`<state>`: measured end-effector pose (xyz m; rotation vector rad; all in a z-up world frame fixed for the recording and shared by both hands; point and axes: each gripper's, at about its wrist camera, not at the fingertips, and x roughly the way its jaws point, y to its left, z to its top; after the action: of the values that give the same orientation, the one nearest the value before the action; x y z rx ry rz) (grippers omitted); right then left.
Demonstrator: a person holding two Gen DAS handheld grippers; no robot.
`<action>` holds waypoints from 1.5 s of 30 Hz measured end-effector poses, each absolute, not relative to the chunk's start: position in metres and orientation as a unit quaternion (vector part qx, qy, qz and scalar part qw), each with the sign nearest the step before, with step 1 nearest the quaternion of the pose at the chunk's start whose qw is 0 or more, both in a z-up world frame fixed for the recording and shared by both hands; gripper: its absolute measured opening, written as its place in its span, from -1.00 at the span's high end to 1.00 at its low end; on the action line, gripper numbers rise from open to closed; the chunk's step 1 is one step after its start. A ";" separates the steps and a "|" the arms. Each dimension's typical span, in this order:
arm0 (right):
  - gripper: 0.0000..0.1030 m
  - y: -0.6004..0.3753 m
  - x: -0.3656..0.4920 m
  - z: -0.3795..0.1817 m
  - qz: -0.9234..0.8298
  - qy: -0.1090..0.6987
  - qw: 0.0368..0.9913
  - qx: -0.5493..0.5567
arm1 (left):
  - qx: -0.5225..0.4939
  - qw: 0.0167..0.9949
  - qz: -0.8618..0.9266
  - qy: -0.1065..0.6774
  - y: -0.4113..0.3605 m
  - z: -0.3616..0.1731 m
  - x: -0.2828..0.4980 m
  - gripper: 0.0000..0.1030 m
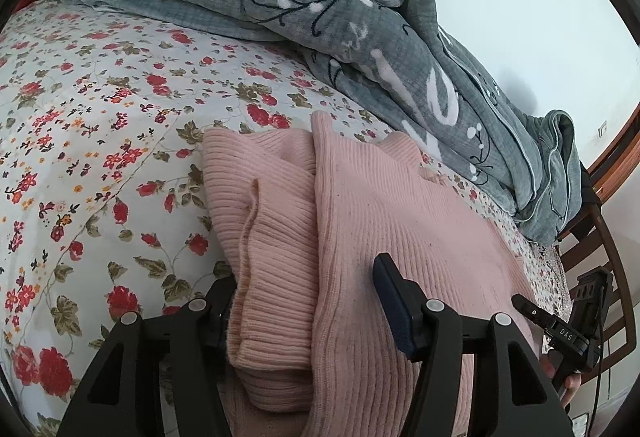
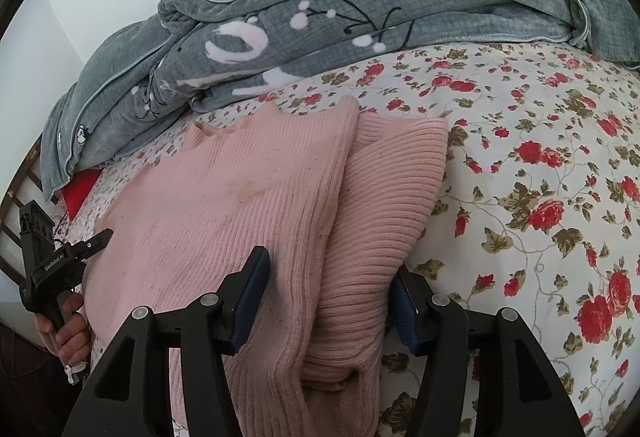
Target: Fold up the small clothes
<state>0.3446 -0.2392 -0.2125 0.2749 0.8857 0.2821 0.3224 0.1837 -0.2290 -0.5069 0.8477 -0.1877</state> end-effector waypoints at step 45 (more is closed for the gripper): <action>0.52 -0.241 0.334 -0.206 0.132 0.394 0.900 0.134 | -0.249 0.881 -0.080 0.393 0.187 -0.222 0.311 0.50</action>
<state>0.3335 -0.2414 -0.2062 0.2771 0.8164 0.2723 0.3109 0.1871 -0.2216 -0.5193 0.8196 -0.1664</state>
